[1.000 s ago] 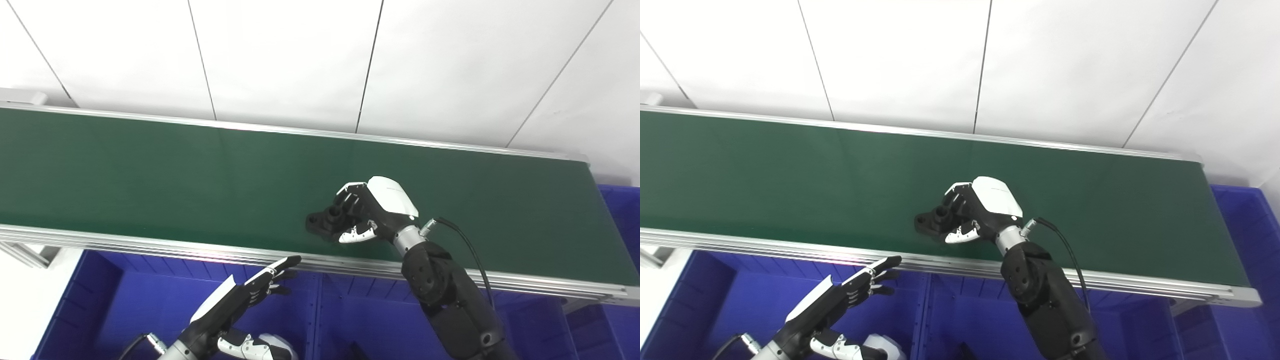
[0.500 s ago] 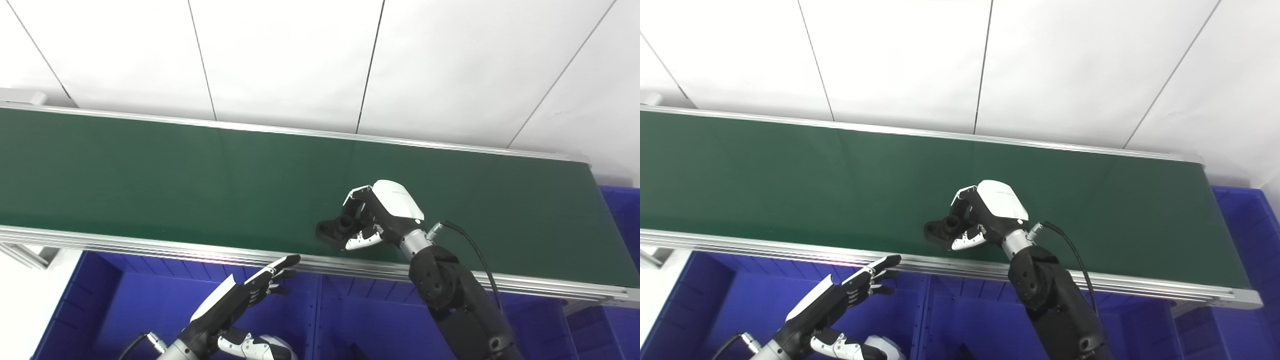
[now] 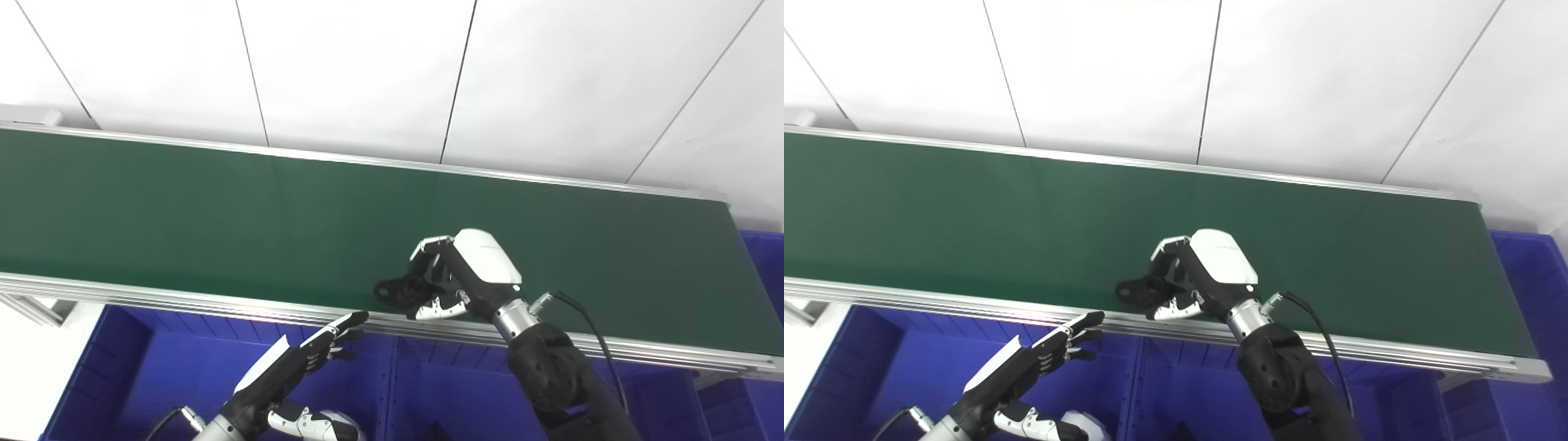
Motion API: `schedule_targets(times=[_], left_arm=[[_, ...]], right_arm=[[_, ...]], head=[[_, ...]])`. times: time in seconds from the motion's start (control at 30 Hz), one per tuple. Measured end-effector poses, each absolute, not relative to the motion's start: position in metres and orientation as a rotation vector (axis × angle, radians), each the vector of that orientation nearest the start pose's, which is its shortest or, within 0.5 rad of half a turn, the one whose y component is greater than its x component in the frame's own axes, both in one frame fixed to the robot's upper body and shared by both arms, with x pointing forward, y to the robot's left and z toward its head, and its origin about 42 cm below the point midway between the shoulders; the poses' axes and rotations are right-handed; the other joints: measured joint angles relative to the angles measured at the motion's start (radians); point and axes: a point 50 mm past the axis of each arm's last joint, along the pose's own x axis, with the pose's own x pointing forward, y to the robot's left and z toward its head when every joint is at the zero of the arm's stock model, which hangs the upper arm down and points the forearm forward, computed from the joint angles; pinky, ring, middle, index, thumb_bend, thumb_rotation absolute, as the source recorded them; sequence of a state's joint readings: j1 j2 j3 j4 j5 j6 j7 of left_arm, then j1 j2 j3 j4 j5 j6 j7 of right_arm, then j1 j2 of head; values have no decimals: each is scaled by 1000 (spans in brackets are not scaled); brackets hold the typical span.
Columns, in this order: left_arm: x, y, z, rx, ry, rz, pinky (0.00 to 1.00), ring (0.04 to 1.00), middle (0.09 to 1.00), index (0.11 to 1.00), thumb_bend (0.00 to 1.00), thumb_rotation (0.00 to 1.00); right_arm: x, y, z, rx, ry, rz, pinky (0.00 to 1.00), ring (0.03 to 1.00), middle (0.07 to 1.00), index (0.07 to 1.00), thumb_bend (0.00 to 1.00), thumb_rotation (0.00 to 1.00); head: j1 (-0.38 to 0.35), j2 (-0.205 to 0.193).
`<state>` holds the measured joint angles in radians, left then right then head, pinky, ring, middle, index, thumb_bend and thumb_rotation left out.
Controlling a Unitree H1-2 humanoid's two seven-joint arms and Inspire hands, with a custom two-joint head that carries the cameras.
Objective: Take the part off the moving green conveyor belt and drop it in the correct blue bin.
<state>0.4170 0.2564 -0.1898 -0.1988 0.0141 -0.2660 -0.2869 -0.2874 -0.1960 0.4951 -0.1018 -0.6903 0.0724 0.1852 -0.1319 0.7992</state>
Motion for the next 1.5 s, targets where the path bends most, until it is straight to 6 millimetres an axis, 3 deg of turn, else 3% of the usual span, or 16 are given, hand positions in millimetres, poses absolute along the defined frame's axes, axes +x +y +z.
schedule_targets(times=[0.1,0.17,0.23,0.4,0.6,0.7,0.87,0.93,0.97,1.0,1.03,1.1,1.27,1.37,1.5], left_arm=[[133,236,78,181,-1,-461,823,931,976,954,692,385],[133,236,78,180,1,-460,820,932,979,957,693,387],[133,236,78,171,3,-457,822,930,977,957,691,384],[134,237,78,161,8,-452,823,932,975,957,687,382],[136,237,85,163,-5,-448,792,928,975,962,687,391],[135,237,84,163,12,-446,788,929,976,963,686,392],[136,238,83,164,16,-444,799,934,980,962,690,384],[136,238,84,165,16,-445,800,933,981,962,689,380],[136,238,84,165,16,-445,797,932,980,960,688,373],[136,238,83,165,17,-444,799,932,980,960,687,371],[136,238,83,165,17,-444,804,933,981,959,688,372],[136,238,83,164,18,-444,803,928,979,957,689,383],[136,238,83,164,18,-443,806,929,980,957,692,384],[136,238,84,164,17,-443,804,930,979,960,692,390],[135,239,85,166,15,-443,806,931,980,959,701,392]], right_arm=[[317,-134,193,-951,-385,500,296,411,523,498,512,0],[308,-146,191,-954,-349,487,337,419,537,483,511,0],[296,-155,180,-963,-301,498,329,441,532,465,513,0],[268,-174,159,-987,-208,530,275,369,477,530,510,0],[237,-189,123,-1067,-65,623,351,399,516,501,514,0],[228,-191,103,-1111,18,688,328,395,512,507,514,0],[227,-192,89,-1158,119,757,302,372,465,538,509,0],[230,-195,80,-1178,180,777,390,398,494,538,510,0],[231,-196,78,-1184,202,783,462,532,496,513,518,0],[230,-196,77,-1185,212,788,527,617,617,505,515,61],[230,-196,77,-1183,212,789,587,702,726,590,567,78],[230,-194,77,-1174,209,777,611,742,786,732,644,82],[220,-191,92,-1095,123,617,664,774,814,785,657,128],[214,-188,106,-1036,67,538,648,762,813,791,637,158],[198,-183,124,-872,18,452,677,795,834,820,618,236]], head=[[3,3],[5,3],[3,8],[3,14],[5,25],[6,29],[5,38],[6,38],[6,38],[5,38],[11,37],[12,35],[17,38],[20,46],[28,51]])
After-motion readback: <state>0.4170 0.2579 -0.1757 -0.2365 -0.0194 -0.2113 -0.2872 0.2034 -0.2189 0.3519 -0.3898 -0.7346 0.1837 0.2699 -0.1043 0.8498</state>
